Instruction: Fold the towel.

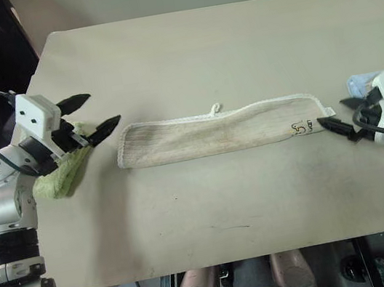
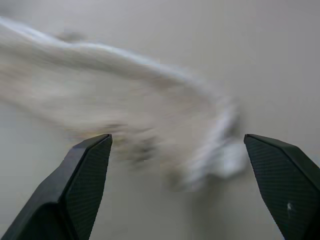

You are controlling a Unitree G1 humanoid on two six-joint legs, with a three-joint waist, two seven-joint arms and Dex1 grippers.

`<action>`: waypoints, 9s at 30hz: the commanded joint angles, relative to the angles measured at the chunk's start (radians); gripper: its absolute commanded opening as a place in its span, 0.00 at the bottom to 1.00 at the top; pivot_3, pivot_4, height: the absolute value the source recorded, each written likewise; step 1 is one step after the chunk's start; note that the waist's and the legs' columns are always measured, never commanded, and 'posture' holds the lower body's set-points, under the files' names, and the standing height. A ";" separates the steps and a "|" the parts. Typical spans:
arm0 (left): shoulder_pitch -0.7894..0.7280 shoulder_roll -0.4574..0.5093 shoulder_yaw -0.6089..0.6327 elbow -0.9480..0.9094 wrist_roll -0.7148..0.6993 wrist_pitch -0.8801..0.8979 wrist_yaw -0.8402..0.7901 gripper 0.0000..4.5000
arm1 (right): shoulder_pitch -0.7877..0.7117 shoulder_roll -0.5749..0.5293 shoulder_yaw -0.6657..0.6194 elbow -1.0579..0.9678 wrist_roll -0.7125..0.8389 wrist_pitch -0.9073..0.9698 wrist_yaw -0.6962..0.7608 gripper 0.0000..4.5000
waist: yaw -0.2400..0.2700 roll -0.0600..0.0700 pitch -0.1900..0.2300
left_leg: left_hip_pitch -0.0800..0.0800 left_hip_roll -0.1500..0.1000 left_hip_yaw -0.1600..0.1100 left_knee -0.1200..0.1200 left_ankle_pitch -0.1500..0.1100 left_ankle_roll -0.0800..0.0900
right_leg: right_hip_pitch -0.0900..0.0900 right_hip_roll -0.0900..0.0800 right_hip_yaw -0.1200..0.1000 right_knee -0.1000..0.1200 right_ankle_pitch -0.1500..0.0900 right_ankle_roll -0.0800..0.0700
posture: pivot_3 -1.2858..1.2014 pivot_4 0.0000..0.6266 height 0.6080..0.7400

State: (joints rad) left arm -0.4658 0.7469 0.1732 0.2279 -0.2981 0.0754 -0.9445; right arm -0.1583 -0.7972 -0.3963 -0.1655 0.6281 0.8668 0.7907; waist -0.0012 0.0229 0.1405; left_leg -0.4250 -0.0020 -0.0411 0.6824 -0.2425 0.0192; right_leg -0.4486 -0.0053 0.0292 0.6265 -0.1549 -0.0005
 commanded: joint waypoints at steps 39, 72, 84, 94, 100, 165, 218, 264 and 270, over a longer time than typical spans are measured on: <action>0.106 -0.034 -0.196 -0.292 -0.040 0.047 -0.216 0.92 | -0.434 0.548 -0.621 0.215 0.291 0.339 -1.023 0.28 | 0.015 -0.008 -0.003 | -0.003 -0.005 -0.005 0.000 0.002 0.005 | -0.003 -0.002 0.003 0.000 0.008 0.002 | 0.52 0.24 0.97; 0.106 -0.038 -0.202 -0.279 -0.027 0.038 -0.208 0.92 | -0.179 0.401 -0.509 0.081 0.628 0.496 -0.996 1.00 | 0.010 -0.008 -0.003 | -0.010 -0.002 -0.003 0.001 0.000 0.006 | -0.011 -0.001 0.000 0.001 0.010 0.007 | 0.52 0.24 0.97; 0.089 -0.047 -0.217 -0.276 -0.023 0.037 -0.209 0.92 | -0.186 0.505 -0.367 0.128 0.775 0.365 -1.153 1.00 | -0.001 -0.008 -0.003 | -0.009 -0.002 -0.003 0.001 0.001 0.006 | -0.011 -0.001 0.001 0.001 0.011 0.007 | 0.52 0.24 0.97; 0.099 -0.051 -0.212 -0.280 -0.021 0.034 -0.201 0.92 | -0.262 0.473 -0.296 0.286 0.719 0.241 -1.109 1.00 | -0.010 -0.010 -0.005 | 0.005 -0.003 -0.003 0.002 0.002 0.007 | 0.004 -0.001 0.004 -0.001 0.008 0.011 | 0.52 0.24 0.97; 0.105 -0.051 -0.208 -0.279 -0.021 0.030 -0.198 0.92 | -0.270 0.448 -0.272 0.305 0.723 0.219 -1.087 0.63 | -0.010 -0.010 -0.005 | 0.005 -0.003 -0.004 0.000 0.001 0.006 | 0.002 -0.001 0.004 -0.001 0.007 0.011 | 0.52 0.24 0.97; 0.108 -0.080 -0.231 -0.294 0.000 0.031 -0.183 0.92 | -0.296 0.035 0.533 -0.112 -0.269 -0.124 -0.104 0.99 | 0.004 -0.009 -0.004 | 0.000 -0.001 -0.003 0.002 -0.008 0.004 | -0.003 -0.001 0.000 0.000 0.006 0.008 | 0.52 0.24 0.97; 0.107 -0.085 -0.236 -0.279 0.003 0.019 -0.180 0.92 | -0.158 -0.092 0.329 0.032 -0.389 -0.211 -0.062 0.03 | 0.007 -0.009 -0.004 | 0.005 -0.002 -0.004 0.001 -0.006 0.005 | 0.004 -0.001 0.001 0.000 -0.001 0.003 | 0.52 0.24 0.97; 0.216 -0.095 -0.096 -0.391 -0.086 0.150 -0.030 0.92 | -0.421 0.347 0.506 0.548 -0.548 -0.476 -0.162 0.01 | -0.001 -0.009 -0.004 | 0.005 -0.001 -0.004 -0.001 -0.008 0.003 | 0.001 -0.001 -0.001 0.000 0.002 0.000 | 0.52 0.24 0.97; 0.335 -0.157 0.029 -0.556 -0.255 0.420 0.183 0.92 | -0.404 0.389 0.463 0.551 -0.526 -0.535 -0.192 0.01 | 0.000 -0.010 -0.005 | 0.011 -0.001 -0.004 -0.001 -0.008 0.003 | 0.007 -0.001 -0.002 0.000 0.000 -0.003 | 0.52 0.24 0.97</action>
State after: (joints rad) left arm -0.1515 0.6122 0.1497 -0.2401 -0.4650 0.3922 -0.8426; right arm -0.5834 -0.4135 0.0817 0.3728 0.0955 0.3329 0.6062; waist -0.0017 0.0128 0.1359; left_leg -0.4134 -0.0026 -0.0458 0.6820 -0.2500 0.0221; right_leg -0.4403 -0.0066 0.0276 0.6263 -0.1548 -0.0040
